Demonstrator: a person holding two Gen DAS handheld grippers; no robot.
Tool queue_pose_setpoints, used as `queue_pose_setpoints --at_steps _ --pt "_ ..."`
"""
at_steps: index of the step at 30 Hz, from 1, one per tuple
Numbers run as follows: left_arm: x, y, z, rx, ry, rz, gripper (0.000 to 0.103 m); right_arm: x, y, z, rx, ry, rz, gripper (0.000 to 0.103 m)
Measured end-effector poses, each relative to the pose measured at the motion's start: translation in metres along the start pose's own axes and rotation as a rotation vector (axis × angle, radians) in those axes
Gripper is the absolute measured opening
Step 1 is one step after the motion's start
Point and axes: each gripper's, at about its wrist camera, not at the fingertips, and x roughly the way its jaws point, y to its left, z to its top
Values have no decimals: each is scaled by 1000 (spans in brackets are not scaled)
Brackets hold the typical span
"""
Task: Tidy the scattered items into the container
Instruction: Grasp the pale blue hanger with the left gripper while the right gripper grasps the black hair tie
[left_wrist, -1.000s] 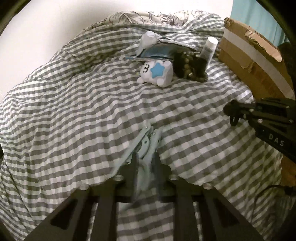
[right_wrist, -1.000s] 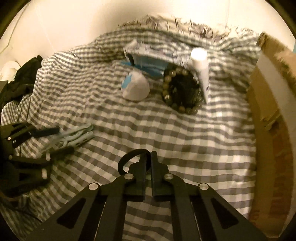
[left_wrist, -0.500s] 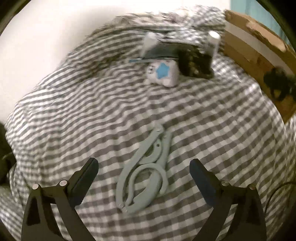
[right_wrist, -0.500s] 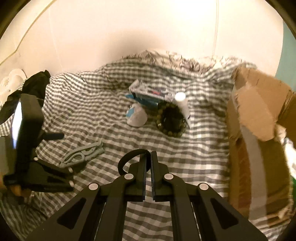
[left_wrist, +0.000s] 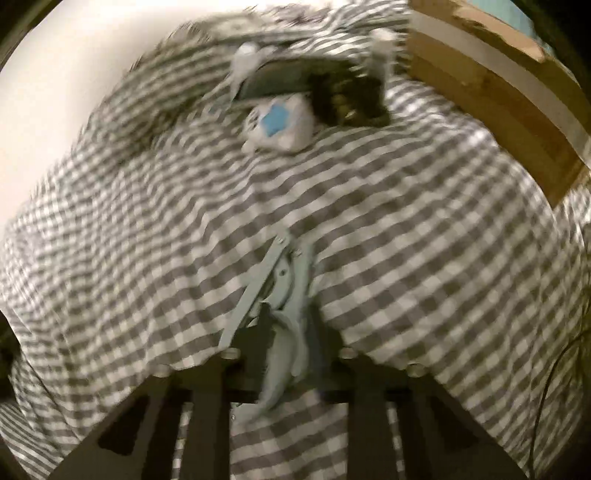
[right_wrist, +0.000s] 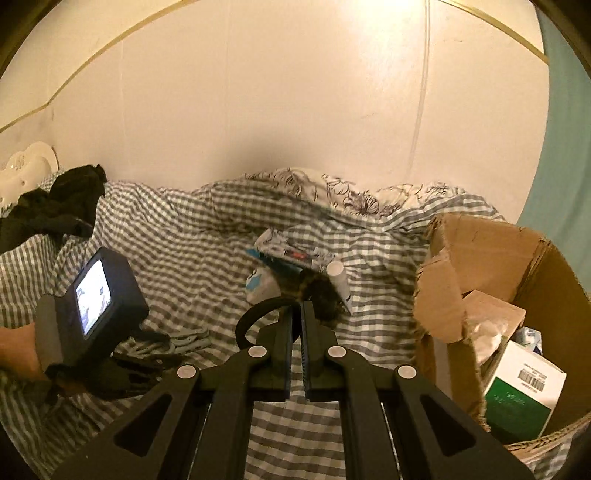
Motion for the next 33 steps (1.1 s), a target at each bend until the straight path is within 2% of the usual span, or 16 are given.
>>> queue_pose_setpoints --at_steps 1,5,9,10,12,13,14,16,19,21,23,24,26,28,29,33 --pt "-1 -2 1 2 3 -9 4 -2 -1 0 3 -5 -1 4" --pt "-3 3 2 -36 37 -41 3 -12 -7 2 20 -24 -6 4" --pt "-7 7 4 -73 19 12 6 -22 -12 3 38 -33 -5 4" --pt "-13 8 4 -80 2 34 11 -25 -14 3 39 -37 -7 4" --pt "-20 11 10 -69 -30 44 32 -30 -16 2 36 -48 -13 4" --pt "-28 12 13 -67 -64 50 59 -33 -18 2 36 -54 -17 4" --pt "-38 15 17 -74 -118 64 81 -36 -20 2 39 -58 -20 4" --pt "-46 25 23 -93 -183 87 95 -39 -25 3 49 -66 -25 4" --pt "-16 26 29 -66 -73 7 95 -43 -31 5 58 -74 -28 4" --pt "0 22 23 -32 -44 37 95 -47 -33 8 56 -85 -32 4" --pt "17 15 14 13 16 17 93 -51 -36 12 63 -97 -31 4" --pt "24 14 9 26 35 11 88 -54 -39 14 71 -102 -31 4" --pt "31 13 4 20 56 -49 61 -59 -45 18 85 -107 -34 4" --pt "28 13 5 -6 53 -75 50 -65 -52 22 107 -118 -39 4" --pt "25 12 7 -3 43 -80 31 -68 -57 24 120 -123 -41 4" --pt "10 8 11 20 24 -93 23 -76 -67 27 140 -142 -60 4"
